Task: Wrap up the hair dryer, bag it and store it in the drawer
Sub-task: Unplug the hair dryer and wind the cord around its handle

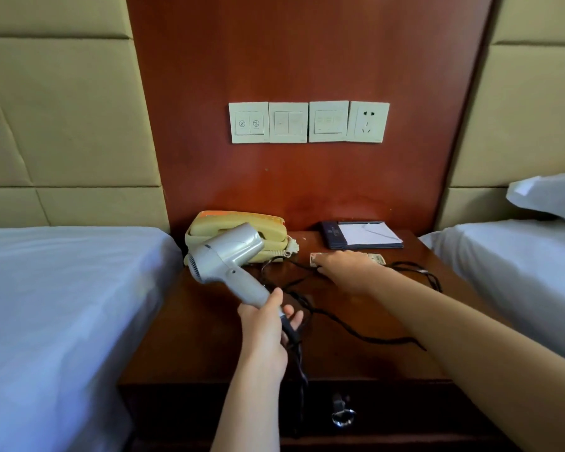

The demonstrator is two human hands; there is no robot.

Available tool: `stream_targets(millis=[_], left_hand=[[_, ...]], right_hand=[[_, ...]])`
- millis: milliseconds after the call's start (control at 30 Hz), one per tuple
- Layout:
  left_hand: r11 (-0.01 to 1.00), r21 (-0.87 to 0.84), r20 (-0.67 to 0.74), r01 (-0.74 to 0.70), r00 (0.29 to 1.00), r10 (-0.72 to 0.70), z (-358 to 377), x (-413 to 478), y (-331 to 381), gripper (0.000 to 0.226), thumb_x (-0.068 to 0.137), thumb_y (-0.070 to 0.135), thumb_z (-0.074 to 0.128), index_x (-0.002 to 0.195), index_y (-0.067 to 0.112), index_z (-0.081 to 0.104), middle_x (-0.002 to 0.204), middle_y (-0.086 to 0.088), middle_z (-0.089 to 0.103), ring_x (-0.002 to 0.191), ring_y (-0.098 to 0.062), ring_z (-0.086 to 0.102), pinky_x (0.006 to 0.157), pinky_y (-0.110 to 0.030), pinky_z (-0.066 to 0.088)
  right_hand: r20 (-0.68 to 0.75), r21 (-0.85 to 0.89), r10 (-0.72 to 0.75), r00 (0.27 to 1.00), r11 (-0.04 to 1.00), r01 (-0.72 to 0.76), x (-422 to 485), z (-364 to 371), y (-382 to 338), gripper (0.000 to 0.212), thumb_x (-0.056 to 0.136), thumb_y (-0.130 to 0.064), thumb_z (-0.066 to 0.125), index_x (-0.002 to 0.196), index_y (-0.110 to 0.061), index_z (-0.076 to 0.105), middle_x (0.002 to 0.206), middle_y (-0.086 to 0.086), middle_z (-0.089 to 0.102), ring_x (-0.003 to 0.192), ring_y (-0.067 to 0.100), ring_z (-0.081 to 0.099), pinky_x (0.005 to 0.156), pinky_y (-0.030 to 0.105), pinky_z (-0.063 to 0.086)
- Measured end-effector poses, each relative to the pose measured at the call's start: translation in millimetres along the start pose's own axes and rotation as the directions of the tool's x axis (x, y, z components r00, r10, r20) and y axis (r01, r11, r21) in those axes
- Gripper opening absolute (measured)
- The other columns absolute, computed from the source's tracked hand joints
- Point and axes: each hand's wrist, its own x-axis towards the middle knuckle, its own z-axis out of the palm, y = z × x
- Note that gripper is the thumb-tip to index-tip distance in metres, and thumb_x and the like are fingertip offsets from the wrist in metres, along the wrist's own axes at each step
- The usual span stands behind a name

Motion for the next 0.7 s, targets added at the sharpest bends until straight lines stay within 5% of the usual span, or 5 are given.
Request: stream_targets(millis=[233,700], left_hand=[[0.998,-0.046,-0.002,0.042,0.999,-0.042,-2.1,12.4,-4.9,0.038,0.094,0.004,0.052,0.132,-0.001,0.043,0.081,-0.01,0.048,0.064,-0.017,0.051,0.069,-0.046,0.054],[1.0,-0.003,0.066,0.018,0.998,-0.018,17.7,23.4,-19.0,0.028,0.095,0.004,0.051,0.122,0.005,0.046,0.079,-0.008,0.047,0.061,-0.016,0.05,0.079,-0.051,0.052]], right_hand=[[-0.008,0.097,0.016,1.0,0.995,-0.015,11.8,21.5,19.7,0.033,0.101,-0.026,0.032,0.128,-0.011,0.046,0.136,0.01,0.043,0.126,0.029,0.043,0.099,0.043,0.04],[-0.089,0.201,0.031,0.996,0.98,-0.013,17.6,40.6,56.0,0.031,0.101,-0.028,0.033,0.119,-0.011,0.051,0.122,0.01,0.048,0.116,0.03,0.047,0.093,0.046,0.042]])
